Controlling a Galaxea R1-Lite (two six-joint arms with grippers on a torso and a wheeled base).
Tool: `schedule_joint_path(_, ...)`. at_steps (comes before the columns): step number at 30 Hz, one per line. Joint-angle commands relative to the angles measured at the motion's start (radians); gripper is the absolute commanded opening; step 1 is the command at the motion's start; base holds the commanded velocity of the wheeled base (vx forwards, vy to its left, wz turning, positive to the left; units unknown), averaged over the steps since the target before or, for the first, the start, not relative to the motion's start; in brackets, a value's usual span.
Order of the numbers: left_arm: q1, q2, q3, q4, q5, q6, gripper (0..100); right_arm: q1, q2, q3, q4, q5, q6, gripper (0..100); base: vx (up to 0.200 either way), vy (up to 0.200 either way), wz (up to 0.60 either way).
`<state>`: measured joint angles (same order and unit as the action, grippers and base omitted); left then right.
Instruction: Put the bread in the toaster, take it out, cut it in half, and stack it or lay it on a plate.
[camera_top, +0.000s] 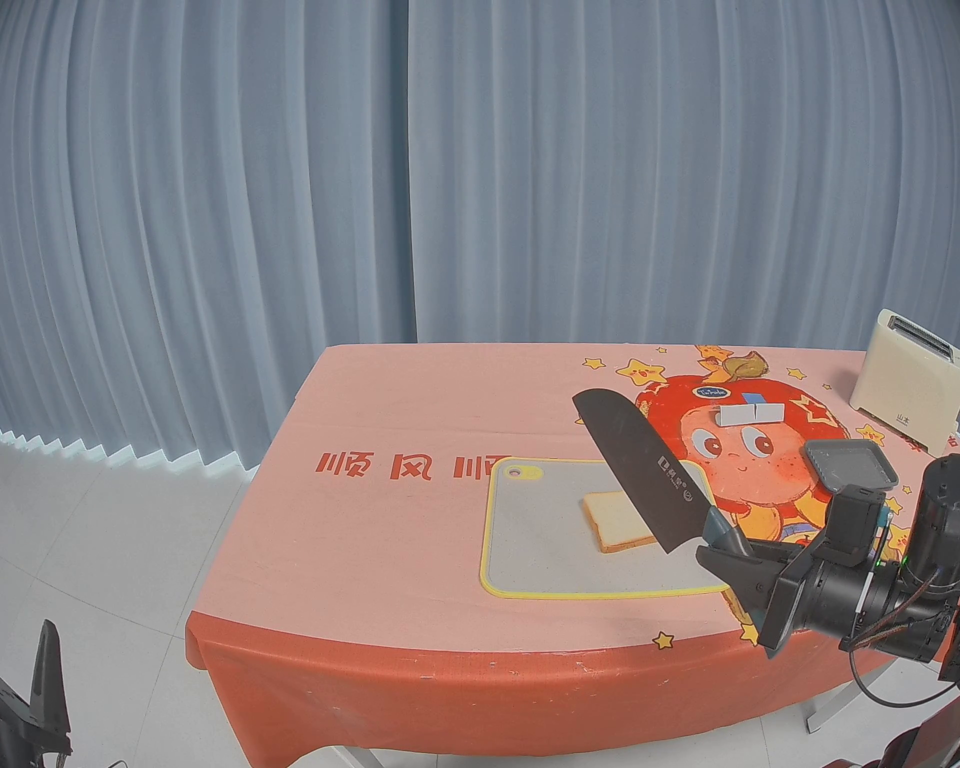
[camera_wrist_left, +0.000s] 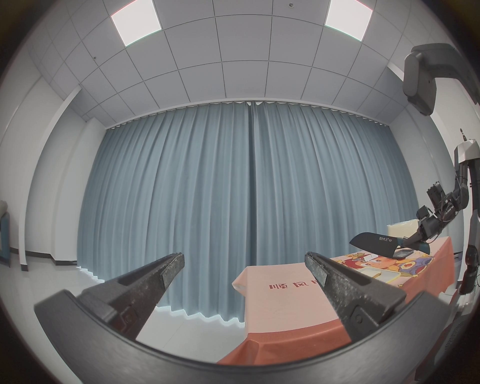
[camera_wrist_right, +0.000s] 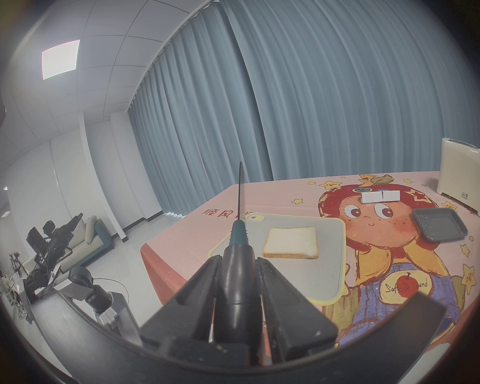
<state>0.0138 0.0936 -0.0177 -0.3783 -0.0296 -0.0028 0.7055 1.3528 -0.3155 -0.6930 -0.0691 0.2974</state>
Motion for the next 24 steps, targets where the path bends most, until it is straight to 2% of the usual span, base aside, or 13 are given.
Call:
schedule_joint_path(1,0.000,0.090,0.018,-0.013,-0.041,0.004,100,0.000,0.003,0.000,0.000,0.000,0.000,0,0.000,0.000,0.00)
schedule_joint_path(7,-0.005,0.172,0.018,-0.060,-0.050,0.004,100,-0.005,-0.003,-0.002,0.000,0.000,0.002,0,0.000,0.000,0.00)
schedule_joint_path(13,-0.006,0.290,0.018,-0.189,-0.056,0.004,100,-0.003,0.003,0.001,0.000,0.002,0.002,0,0.000,0.000,0.00)
schedule_joint_path(15,-0.029,0.340,0.018,-0.211,-0.099,0.010,100,0.000,0.005,0.001,0.000,0.002,0.003,0,0.000,0.000,0.00)
schedule_joint_path(16,-0.046,0.356,0.018,-0.208,-0.119,0.004,100,0.000,0.005,0.001,0.000,0.002,0.003,0,0.000,0.000,0.00)
schedule_joint_path(24,-0.055,0.474,-0.022,-0.228,-0.176,0.012,100,-0.001,0.005,0.001,0.000,0.002,0.003,0,0.000,0.000,0.00)
